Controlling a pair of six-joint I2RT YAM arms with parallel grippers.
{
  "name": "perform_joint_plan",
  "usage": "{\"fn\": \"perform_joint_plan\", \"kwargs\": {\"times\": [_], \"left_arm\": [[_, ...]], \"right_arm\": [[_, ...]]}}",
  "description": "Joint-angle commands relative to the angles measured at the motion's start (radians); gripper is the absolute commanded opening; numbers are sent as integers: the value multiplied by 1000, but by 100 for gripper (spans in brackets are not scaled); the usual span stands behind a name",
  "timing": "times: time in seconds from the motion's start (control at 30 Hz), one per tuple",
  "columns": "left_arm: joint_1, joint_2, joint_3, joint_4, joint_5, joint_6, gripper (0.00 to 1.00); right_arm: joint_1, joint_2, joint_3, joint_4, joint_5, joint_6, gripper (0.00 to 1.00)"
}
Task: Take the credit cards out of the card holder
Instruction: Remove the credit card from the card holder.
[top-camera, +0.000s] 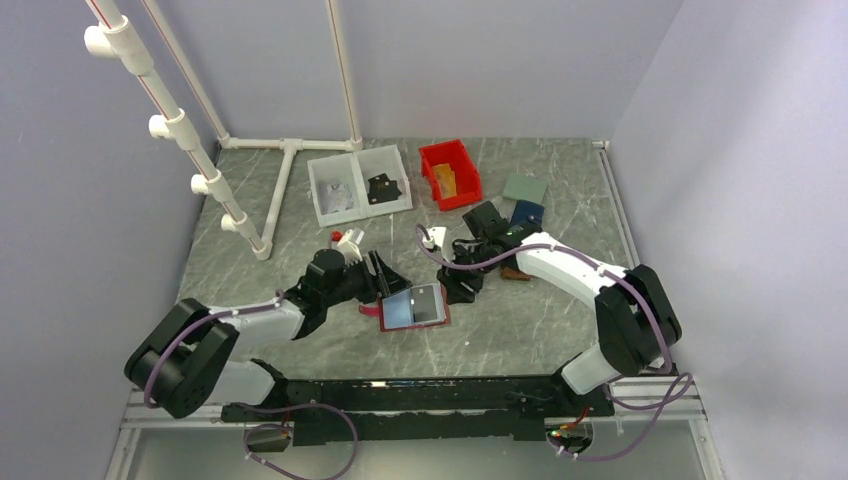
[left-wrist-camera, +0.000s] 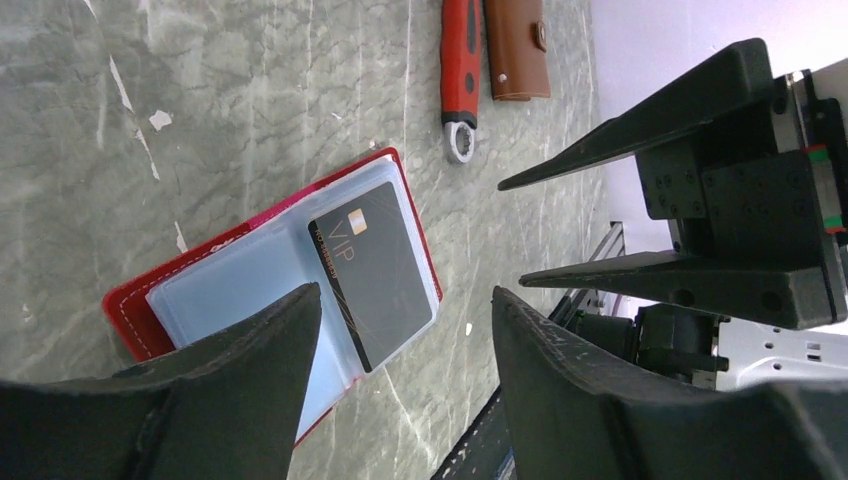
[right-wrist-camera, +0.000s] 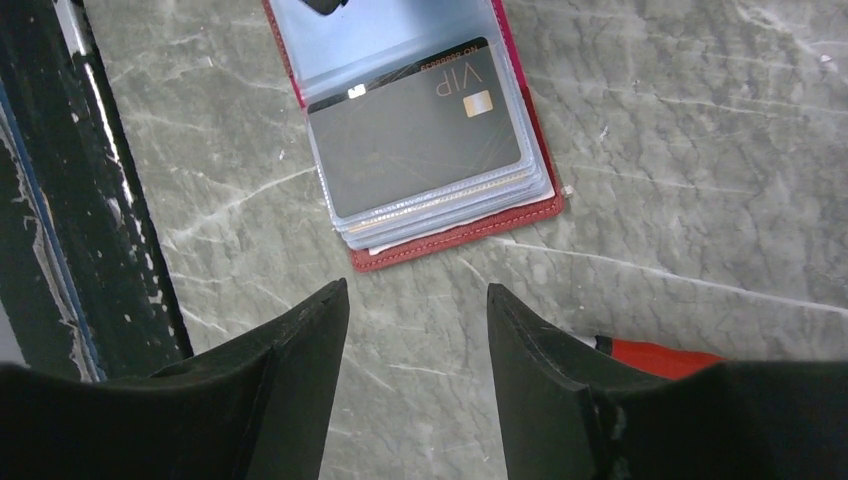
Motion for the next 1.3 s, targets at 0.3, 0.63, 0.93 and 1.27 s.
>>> {"fn": "perform_joint_plan", "kwargs": {"times": [0.3, 0.63, 0.93, 1.27], "left_arm": [[12, 132, -36, 222, 107, -126, 57], [11, 45, 46, -152, -31, -106, 52], [11, 172, 63, 2, 93, -118, 42], [11, 185, 79, -32, 95, -112, 43]], "right_arm": [[1, 85, 60, 100, -57, 175, 32], [12, 165, 77, 133, -41, 266, 14], [26, 217, 87, 135, -26, 285, 10], [34, 243, 95, 129, -6, 287, 8]]}}
